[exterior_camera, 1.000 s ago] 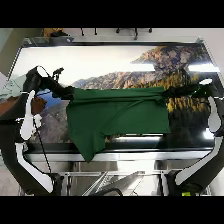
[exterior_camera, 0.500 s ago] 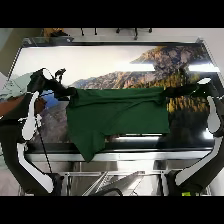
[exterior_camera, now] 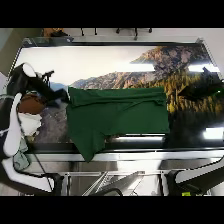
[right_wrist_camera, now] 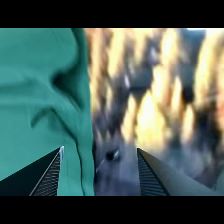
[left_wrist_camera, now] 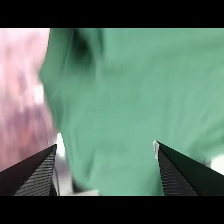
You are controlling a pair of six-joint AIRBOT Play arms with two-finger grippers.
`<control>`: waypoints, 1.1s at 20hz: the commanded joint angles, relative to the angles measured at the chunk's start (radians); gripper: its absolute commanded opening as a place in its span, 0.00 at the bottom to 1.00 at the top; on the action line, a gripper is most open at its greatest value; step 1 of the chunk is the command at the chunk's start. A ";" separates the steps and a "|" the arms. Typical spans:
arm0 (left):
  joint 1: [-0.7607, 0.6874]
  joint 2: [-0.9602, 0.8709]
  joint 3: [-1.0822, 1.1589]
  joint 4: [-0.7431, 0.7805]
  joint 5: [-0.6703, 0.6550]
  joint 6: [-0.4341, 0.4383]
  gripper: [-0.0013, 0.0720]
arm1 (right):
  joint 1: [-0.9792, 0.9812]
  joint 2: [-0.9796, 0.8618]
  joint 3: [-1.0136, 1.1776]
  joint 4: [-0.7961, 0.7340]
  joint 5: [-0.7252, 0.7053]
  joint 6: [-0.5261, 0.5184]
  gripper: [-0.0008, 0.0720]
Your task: Fold the shirts.
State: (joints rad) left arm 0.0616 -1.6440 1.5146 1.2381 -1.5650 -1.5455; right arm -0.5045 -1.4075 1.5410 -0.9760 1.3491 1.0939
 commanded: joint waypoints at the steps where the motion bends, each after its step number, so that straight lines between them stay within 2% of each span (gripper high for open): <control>1: 0.030 0.267 -0.444 -0.010 0.069 -0.021 0.94 | -0.056 0.030 -0.107 -0.019 0.058 0.032 0.74; 3: 0.025 0.424 -0.713 -0.032 0.182 -0.038 0.94 | -0.061 0.031 -0.173 -0.011 0.055 0.029 0.74; 8: 0.024 0.659 -1.164 -0.295 0.454 0.012 0.92 | -0.061 0.032 -0.262 0.006 0.071 0.029 0.74; 11: 0.024 0.738 -1.266 -0.441 0.595 0.083 0.92 | -0.061 0.039 -0.262 0.029 0.090 0.029 0.74; 15: 0.024 0.755 -1.286 -0.484 0.713 0.091 0.92 | -0.061 0.052 -0.262 0.030 0.093 0.029 0.74; 17: 0.024 0.730 -1.284 -0.565 0.763 0.134 0.90 | -0.061 0.053 -0.263 0.030 0.105 0.029 0.74; 18: 0.024 0.713 -1.284 -0.651 0.778 0.197 0.76 | -0.061 0.053 -0.265 0.029 0.114 0.029 0.74; 19: 0.024 0.694 -1.284 -0.745 0.781 0.283 0.35 | -0.061 0.053 -0.271 0.028 0.121 0.029 0.74; 20: 0.024 0.671 -1.284 -0.843 0.776 0.384 0.03 | -0.061 0.053 -0.286 0.027 0.126 0.029 0.74; 21: 0.024 0.649 -1.283 -0.914 0.761 0.459 0.03 | -0.061 0.055 -0.309 0.026 0.126 0.030 0.74; 22: 0.024 0.623 -1.278 -0.959 0.743 0.500 0.03 | -0.061 0.059 -0.343 0.026 0.126 0.032 0.73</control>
State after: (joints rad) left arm 0.0853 -0.9714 0.2348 0.5091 -0.8150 -1.2392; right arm -0.5652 -1.3533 1.2442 -0.9482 1.4635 1.1233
